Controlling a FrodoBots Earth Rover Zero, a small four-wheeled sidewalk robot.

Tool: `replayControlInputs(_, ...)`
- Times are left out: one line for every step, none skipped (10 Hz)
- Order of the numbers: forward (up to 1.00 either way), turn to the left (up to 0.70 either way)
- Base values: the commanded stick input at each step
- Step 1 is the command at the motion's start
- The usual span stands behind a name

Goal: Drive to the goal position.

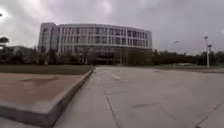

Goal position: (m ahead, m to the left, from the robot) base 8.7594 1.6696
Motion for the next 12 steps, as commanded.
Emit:
replayControlInputs(1.00,0.00)
replayControlInputs(1.00,0.00)
replayControlInputs(1.00,0.00)
replayControlInputs(1.00,0.00)
replayControlInputs(1.00,0.00)
replayControlInputs(1.00,0.00)
replayControlInputs(1.00,0.00)
replayControlInputs(1.00,0.00)
replayControlInputs(1.00,0.00)
replayControlInputs(1.00,0.00)
replayControlInputs(1.00,0.11)
replayControlInputs(1.00,0.27)
